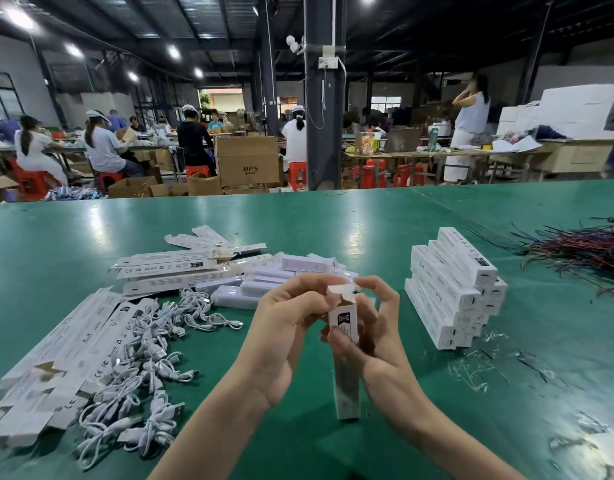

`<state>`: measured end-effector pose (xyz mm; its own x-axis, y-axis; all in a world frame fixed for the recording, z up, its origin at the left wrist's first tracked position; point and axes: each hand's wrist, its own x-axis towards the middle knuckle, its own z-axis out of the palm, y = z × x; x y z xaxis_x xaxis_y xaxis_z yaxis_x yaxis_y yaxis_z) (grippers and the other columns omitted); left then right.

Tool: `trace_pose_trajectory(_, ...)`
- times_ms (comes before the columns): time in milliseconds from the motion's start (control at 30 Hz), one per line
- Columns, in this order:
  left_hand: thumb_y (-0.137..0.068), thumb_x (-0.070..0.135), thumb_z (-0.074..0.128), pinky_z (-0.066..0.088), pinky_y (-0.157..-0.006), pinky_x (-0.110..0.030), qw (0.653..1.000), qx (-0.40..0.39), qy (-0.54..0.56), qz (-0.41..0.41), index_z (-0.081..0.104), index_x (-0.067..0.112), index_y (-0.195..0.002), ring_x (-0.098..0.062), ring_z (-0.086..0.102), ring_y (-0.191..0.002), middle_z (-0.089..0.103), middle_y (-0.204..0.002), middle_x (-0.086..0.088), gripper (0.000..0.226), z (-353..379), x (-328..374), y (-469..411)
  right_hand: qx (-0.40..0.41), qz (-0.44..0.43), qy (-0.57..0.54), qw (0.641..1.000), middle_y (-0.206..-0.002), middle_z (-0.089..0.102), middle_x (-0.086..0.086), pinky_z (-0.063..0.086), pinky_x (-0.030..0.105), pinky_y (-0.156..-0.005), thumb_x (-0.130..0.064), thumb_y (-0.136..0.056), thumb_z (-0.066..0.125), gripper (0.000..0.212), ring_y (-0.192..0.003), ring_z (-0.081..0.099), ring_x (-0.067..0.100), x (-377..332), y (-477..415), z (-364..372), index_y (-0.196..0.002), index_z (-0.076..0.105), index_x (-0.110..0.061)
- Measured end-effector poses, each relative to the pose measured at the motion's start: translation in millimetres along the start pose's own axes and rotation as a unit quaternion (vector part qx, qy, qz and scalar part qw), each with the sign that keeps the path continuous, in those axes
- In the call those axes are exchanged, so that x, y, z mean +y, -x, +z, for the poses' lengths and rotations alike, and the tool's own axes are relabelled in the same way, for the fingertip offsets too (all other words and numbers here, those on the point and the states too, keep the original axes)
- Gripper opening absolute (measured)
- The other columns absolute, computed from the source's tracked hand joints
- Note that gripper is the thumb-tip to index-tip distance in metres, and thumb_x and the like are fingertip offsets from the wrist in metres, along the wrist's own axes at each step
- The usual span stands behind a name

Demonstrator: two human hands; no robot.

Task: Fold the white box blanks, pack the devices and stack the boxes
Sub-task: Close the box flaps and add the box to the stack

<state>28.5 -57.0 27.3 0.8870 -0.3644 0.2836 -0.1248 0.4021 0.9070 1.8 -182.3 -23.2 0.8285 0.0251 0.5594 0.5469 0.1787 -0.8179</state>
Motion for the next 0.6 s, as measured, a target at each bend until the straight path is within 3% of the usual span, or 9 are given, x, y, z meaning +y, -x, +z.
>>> trace_pose_trajectory(100,-0.069,0.018,0.066,0.044,-0.074,-0.034,0.999,0.004,-0.044,0.030,0.076,0.018,-0.081,-0.018,0.060,-0.077,0.068,-0.081,-0.009,0.016,-0.5,-2.5,3.5,0.007,0.014,-0.007,1.000,-0.108,0.058,0.013,0.047,0.035,-0.091,-0.009,-0.088,0.062,0.053,-0.095,0.053,0.022,0.7,-1.2,0.2,-0.129,0.034,-0.025)
trace_pose_trajectory(167,-0.071,0.029,0.072,0.047,-0.074,-0.032,0.997,0.005,-0.062,0.054,0.076,0.017,-0.085,-0.017,0.062,-0.079,0.071,-0.084,-0.008,0.018,0.7,-2.1,5.0,0.007,0.010,0.011,1.000,-0.114,0.055,0.015,0.048,0.035,-0.092,-0.010,-0.088,0.062,0.049,-0.100,0.055,0.020,1.3,-2.4,1.1,-0.126,0.039,-0.030)
trace_pose_trajectory(233,-0.074,0.027,0.080,0.051,-0.068,-0.022,0.993,0.030,-0.075,0.082,0.077,0.019,-0.081,-0.011,0.065,-0.075,0.073,-0.080,-0.003,0.011,2.4,-1.1,4.4,-0.004,0.010,0.009,1.000,-0.116,0.054,0.014,0.048,0.034,-0.093,-0.007,-0.088,0.059,0.050,-0.100,0.055,0.018,2.6,-3.3,2.2,-0.126,0.042,-0.034)
trace_pose_trajectory(300,-0.072,0.022,0.076,0.051,-0.063,-0.015,0.988,0.052,-0.093,0.112,0.078,0.022,-0.077,-0.006,0.068,-0.071,0.075,-0.077,0.000,0.006,4.4,-0.6,4.1,-0.018,0.011,-0.011,1.000,-0.120,0.051,0.021,0.046,0.040,-0.097,-0.008,-0.089,0.059,0.051,-0.104,0.054,0.020,2.9,-3.4,2.7,-0.131,0.038,-0.026)
trace_pose_trajectory(400,-0.069,0.022,0.073,0.052,-0.064,-0.014,0.982,0.059,-0.120,0.133,0.079,0.024,-0.077,-0.006,0.070,-0.070,0.075,-0.077,0.001,0.010,4.7,-0.4,3.9,-0.020,0.017,-0.018,1.000,-0.123,0.046,0.030,0.043,0.050,-0.100,-0.010,-0.087,0.058,0.053,-0.107,0.052,0.024,1.7,-2.7,1.9,-0.134,0.035,-0.018)
trace_pose_trajectory(500,-0.070,0.020,0.074,0.054,-0.066,-0.018,0.981,0.056,-0.132,0.133,0.079,0.016,-0.079,-0.012,0.071,-0.073,0.076,-0.080,-0.004,0.010,1.4,2.1,2.3,-0.020,0.019,-0.016,0.999,-0.121,0.049,0.026,0.046,0.044,-0.097,-0.010,-0.088,0.059,0.050,-0.103,0.054,0.019,1.2,-3.1,1.1,-0.132,0.037,-0.021)
trace_pose_trajectory(600,-0.073,0.016,0.073,0.054,-0.069,-0.018,0.977,0.036,-0.158,0.141,0.077,0.010,-0.084,-0.013,0.072,-0.077,0.076,-0.084,-0.006,0.013,-4.2,4.8,1.4,-0.025,0.021,-0.013,0.999,-0.118,0.052,0.022,0.044,0.047,-0.096,-0.013,-0.087,0.060,0.050,-0.101,0.053,0.020,0.6,-3.0,2.0,-0.131,0.038,-0.021)
